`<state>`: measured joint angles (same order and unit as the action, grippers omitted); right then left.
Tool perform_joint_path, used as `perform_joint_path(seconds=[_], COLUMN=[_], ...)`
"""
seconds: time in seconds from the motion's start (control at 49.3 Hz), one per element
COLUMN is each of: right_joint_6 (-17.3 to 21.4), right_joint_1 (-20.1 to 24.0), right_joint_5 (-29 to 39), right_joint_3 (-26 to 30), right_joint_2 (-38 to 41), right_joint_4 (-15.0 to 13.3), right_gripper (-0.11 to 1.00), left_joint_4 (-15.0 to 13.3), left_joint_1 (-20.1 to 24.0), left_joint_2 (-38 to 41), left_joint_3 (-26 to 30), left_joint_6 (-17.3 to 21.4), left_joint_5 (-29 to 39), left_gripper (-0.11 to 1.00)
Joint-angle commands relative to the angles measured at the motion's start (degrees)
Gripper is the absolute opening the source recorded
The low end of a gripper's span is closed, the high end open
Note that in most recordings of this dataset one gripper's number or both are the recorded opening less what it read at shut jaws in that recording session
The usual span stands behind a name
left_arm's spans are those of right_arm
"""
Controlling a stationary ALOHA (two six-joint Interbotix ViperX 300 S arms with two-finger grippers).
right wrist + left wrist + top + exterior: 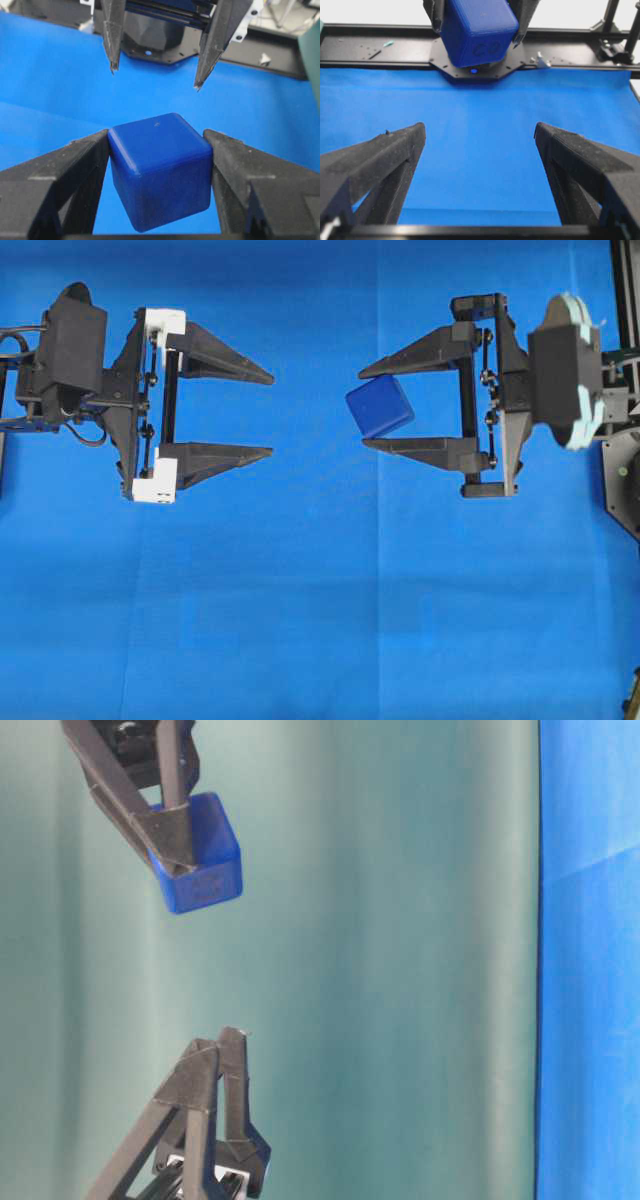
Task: Handover the blue block to the right arm after grasping it with the left arm, then place it in the designated position.
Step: 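Carry the blue cube with the right gripper toward the table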
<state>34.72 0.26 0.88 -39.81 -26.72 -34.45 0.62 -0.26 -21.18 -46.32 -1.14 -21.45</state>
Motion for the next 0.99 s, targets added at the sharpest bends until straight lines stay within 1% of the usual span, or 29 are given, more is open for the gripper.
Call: perform_joint_path(seconds=[0.0, 0.142, 0.974], right_joint_6=[1.67, 2.46, 2.55], right_joint_1=[0.09, 0.09, 0.09], right_joint_5=[-0.18, -0.18, -0.18], right_joint_3=[1.05, 1.05, 1.05], right_joint_2=[-0.70, -0.70, -0.70], right_joint_4=[0.18, 0.18, 0.18], right_gripper=[0.52, 0.52, 0.52], left_joint_4=[0.18, 0.09, 0.18], left_joint_1=[-0.09, -0.09, -0.26], left_joint_2=[-0.70, -0.70, -0.62], left_joint_3=[0.97, 0.97, 0.97], left_joint_6=[0.09, 0.09, 0.00], left_joint_5=[-0.44, -0.35, -0.35], left_gripper=[0.93, 0.93, 0.93])
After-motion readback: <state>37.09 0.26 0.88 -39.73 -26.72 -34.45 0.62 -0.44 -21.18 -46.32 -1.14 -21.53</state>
